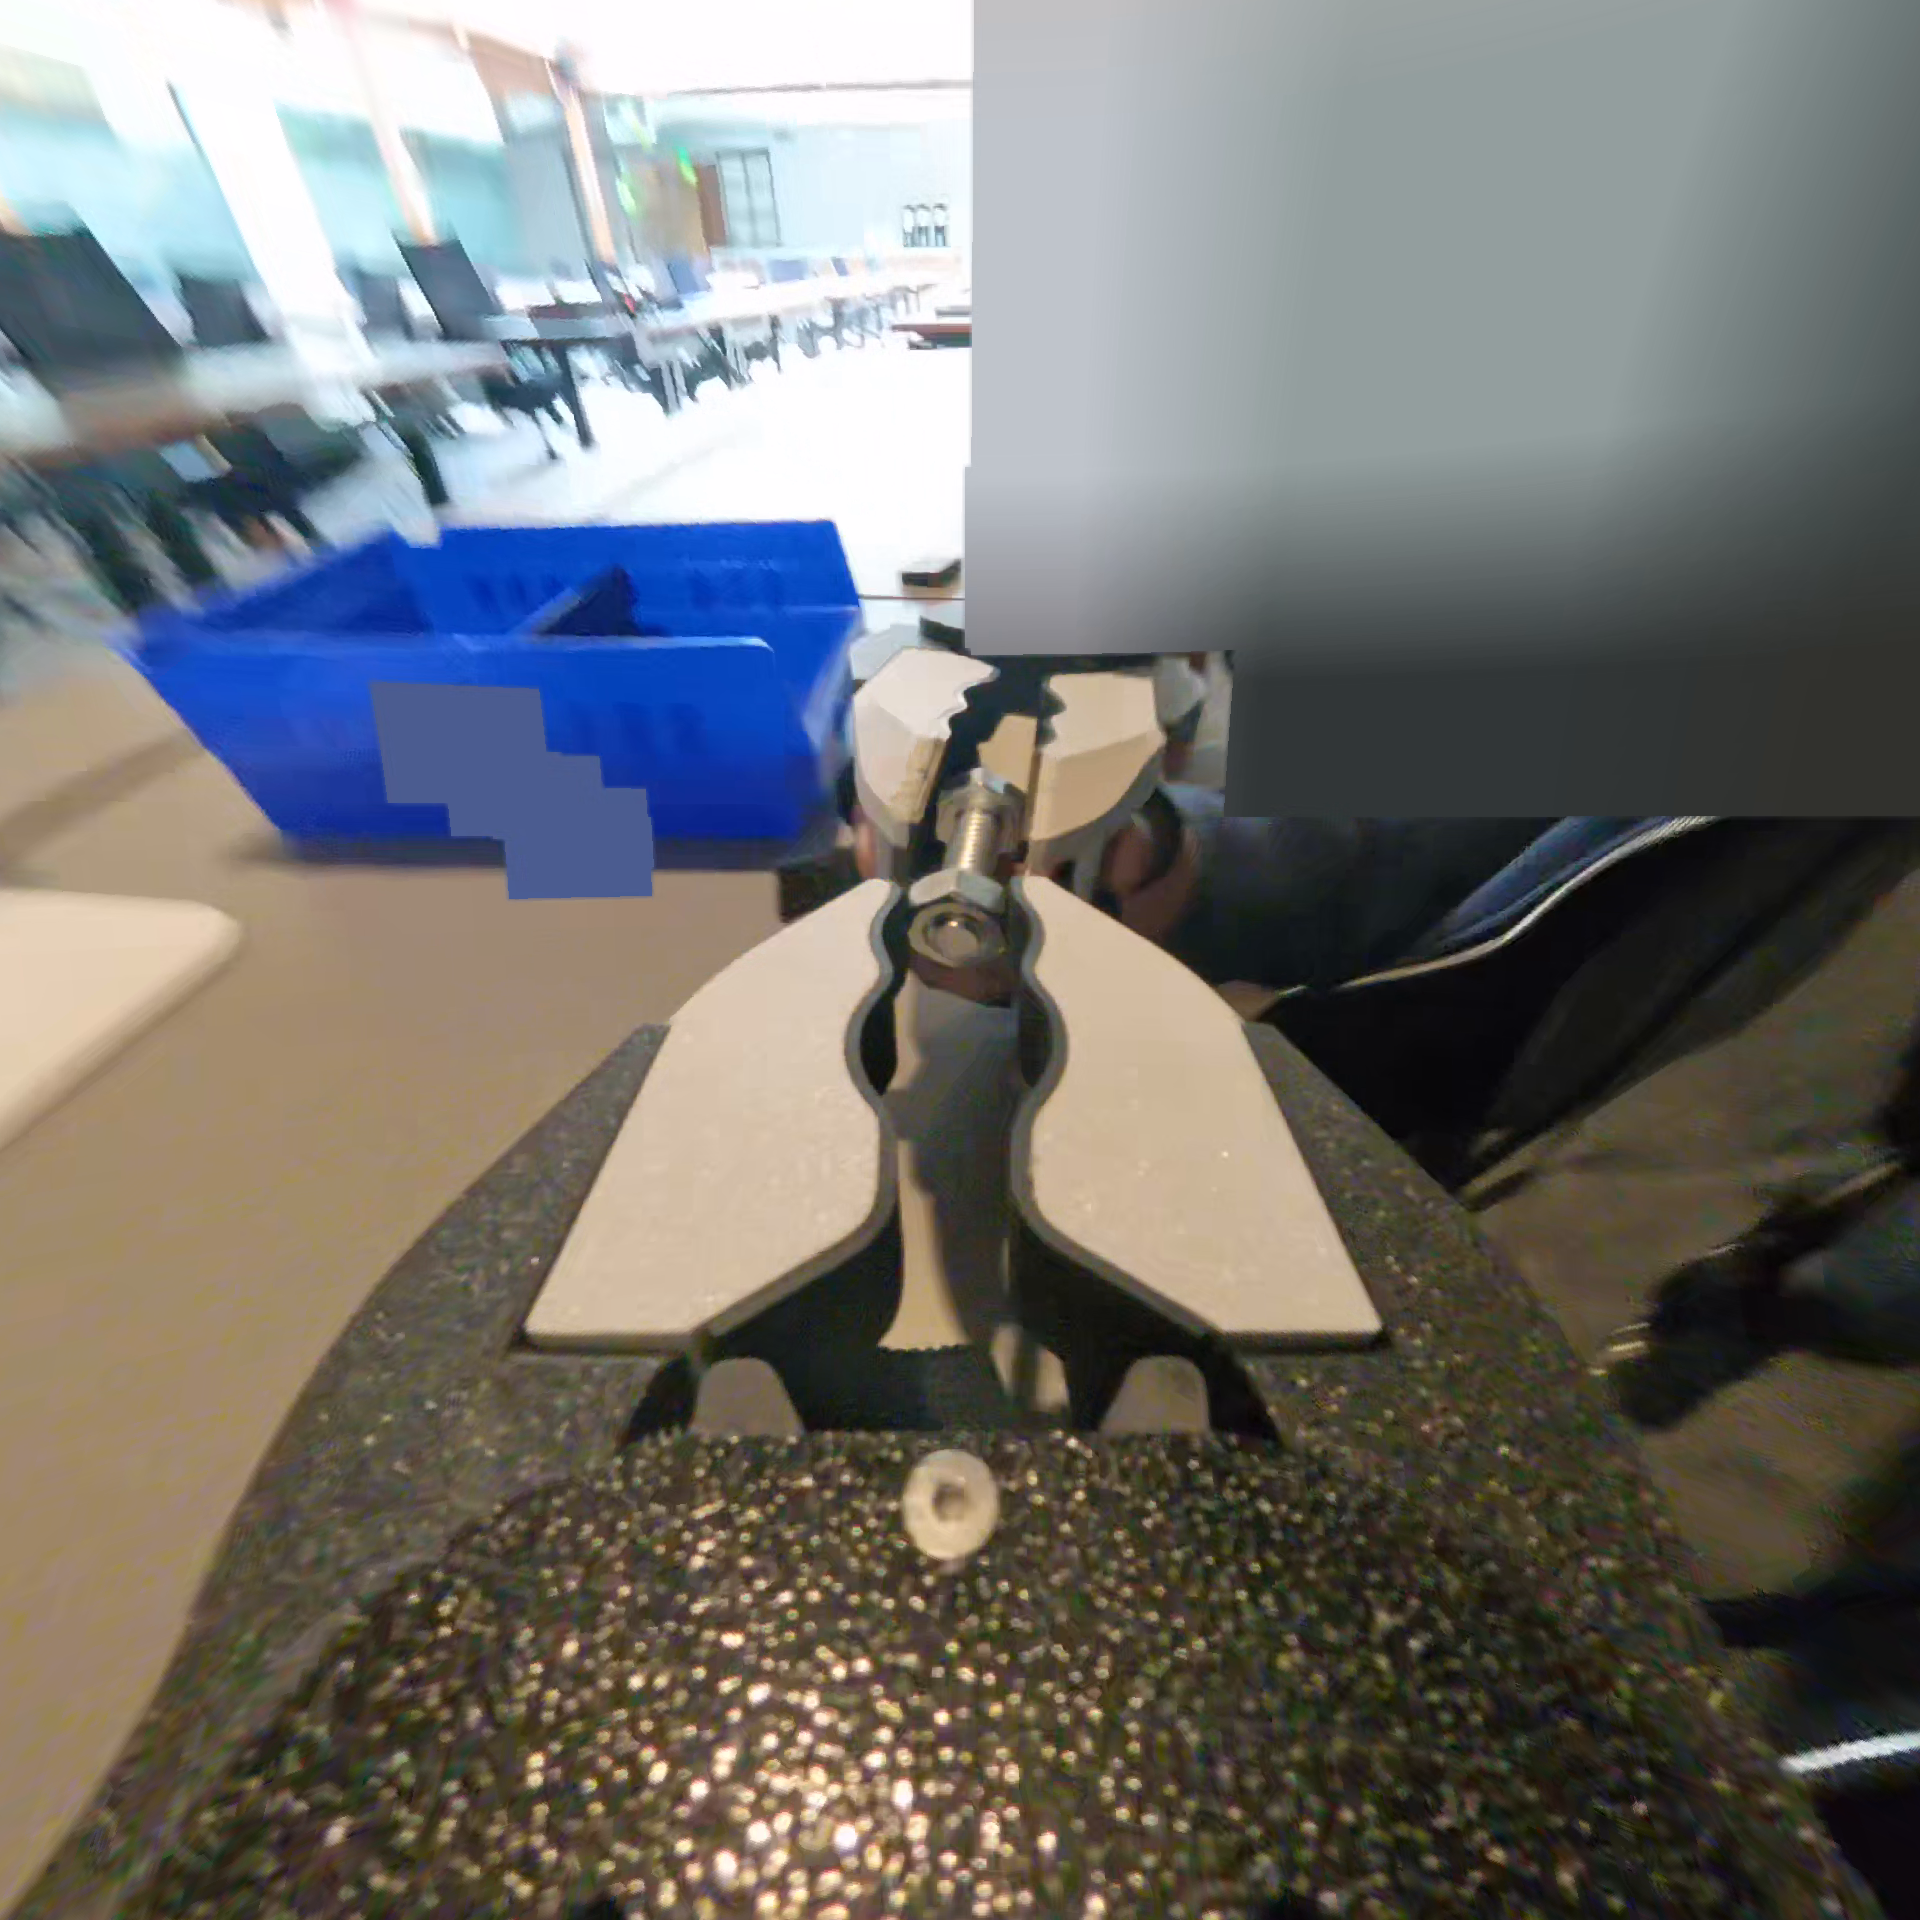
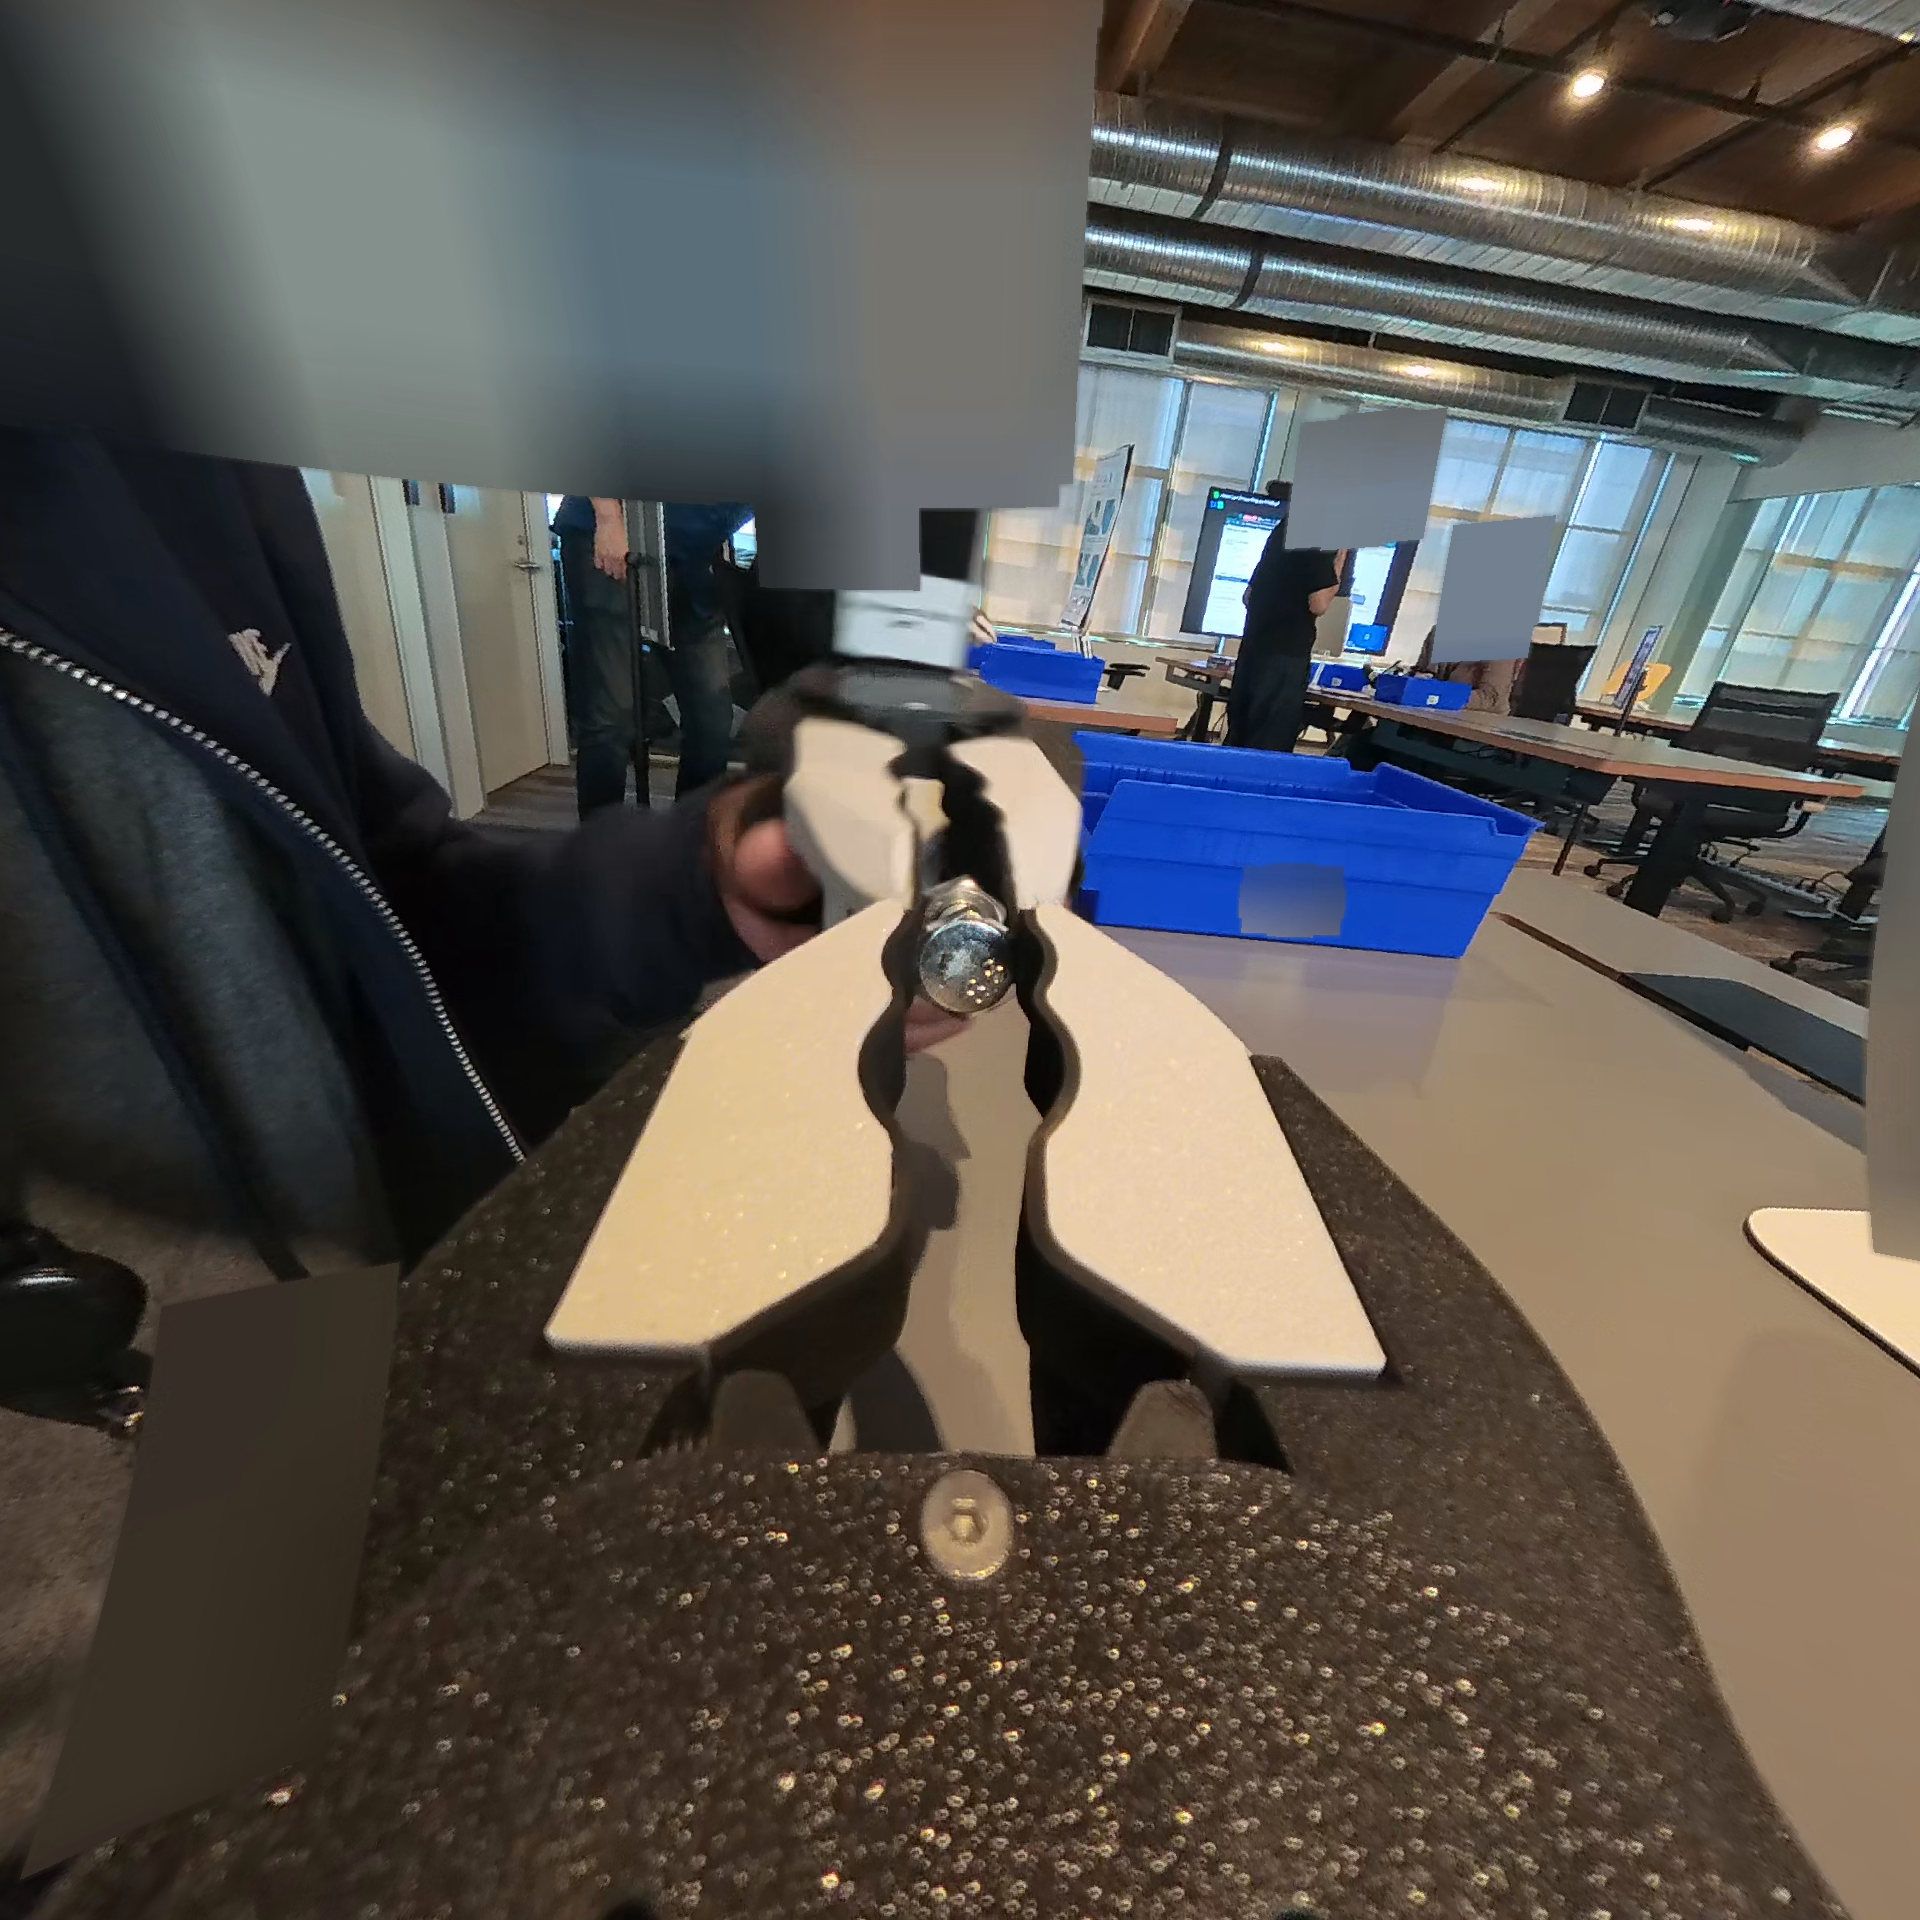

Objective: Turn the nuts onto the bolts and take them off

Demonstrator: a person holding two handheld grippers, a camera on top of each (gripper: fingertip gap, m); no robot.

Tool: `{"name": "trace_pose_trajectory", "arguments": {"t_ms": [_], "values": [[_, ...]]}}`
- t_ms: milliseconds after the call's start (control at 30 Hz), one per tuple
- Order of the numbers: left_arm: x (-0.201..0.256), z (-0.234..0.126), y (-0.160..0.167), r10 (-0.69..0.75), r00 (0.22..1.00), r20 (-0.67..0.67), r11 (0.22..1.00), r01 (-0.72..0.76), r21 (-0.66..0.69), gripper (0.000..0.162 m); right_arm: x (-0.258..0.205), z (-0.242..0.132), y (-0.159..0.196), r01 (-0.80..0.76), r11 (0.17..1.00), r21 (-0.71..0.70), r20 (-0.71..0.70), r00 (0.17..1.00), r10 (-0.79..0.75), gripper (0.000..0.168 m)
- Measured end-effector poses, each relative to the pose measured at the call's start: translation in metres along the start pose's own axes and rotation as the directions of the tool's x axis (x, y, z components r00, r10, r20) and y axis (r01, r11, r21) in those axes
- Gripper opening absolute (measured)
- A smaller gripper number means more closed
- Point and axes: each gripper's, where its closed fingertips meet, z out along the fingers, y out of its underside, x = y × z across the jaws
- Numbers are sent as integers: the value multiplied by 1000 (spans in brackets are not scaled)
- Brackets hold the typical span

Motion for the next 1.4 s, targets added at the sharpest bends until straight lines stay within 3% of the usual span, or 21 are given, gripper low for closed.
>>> {"name": "trace_pose_trajectory", "arguments": {"t_ms": [100, 167, 233, 333, 433, 533, 600, 733, 933, 1033, 1200, 1267, 1400], "values": [[1, 0, -1, -339, 935, -103, 940, 340, -1, 17, 0, 0, 0, -1, 1000, 2, 1, 1000, 1, 17], [2, 0, -4, -435, 886, -162, 896, 444, 22, 17, 0, -1, -1, -3, 1000, 9, 2, 1000, 3, 17], [2, 0, -4, -443, 877, -185, 889, 456, 35, 18, 0, -1, -2, -6, 1000, 12, 1, 1000, 6, 17], [9, 0, -5, -321, 926, -199, 941, 335, 43, 37, 1, -2, -2, -11, 1000, 14, -1, 1000, 11, 17], [3, 1, -1, -59, 995, -76, 996, 64, 66, 48, 1, -1, -2, -14, 1000, 15, 3, 1000, 13, 17], [0, 0, 0, 264, 963, 48, 961, -267, 74, 43, 0, -1, -2, -17, 1000, 15, 6, 1000, 17, 17], [2, -1, 1, 396, 915, 82, 914, -401, 66, 38, 0, -1, -1, -16, 1000, 13, 7, 1000, 16, 17], [-2, -3, -3, 477, 865, 153, 867, -492, 80, 31, -1, 0, -1, -17, 1000, 9, 14, 1000, 17, 17], [4, -5, -7, 503, 852, 148, 849, -519, 100, 12, -1, 0, 0, -15, 1000, 3, 13, 1000, 15, 17], [3, -4, -7, 389, 915, 105, 914, -398, 76, 12, 0, 0, 0, -12, 1000, 3, 8, 1000, 12, 17], [0, -3, -8, 79, 997, 9, 994, -80, 70, 11, 1, -1, -1, -18, 1000, 8, 5, 1000, 18, 17], [0, -3, -8, -92, 994, -54, 992, 96, 80, 11, 0, -1, -1, -19, 1000, 10, 7, 1000, 19, 17], [-1, -4, -8, -347, 918, -194, 923, 371, 104, 11, 0, 0, 0, -17, 1000, 5, 11, 1000, 17, 17]]}}
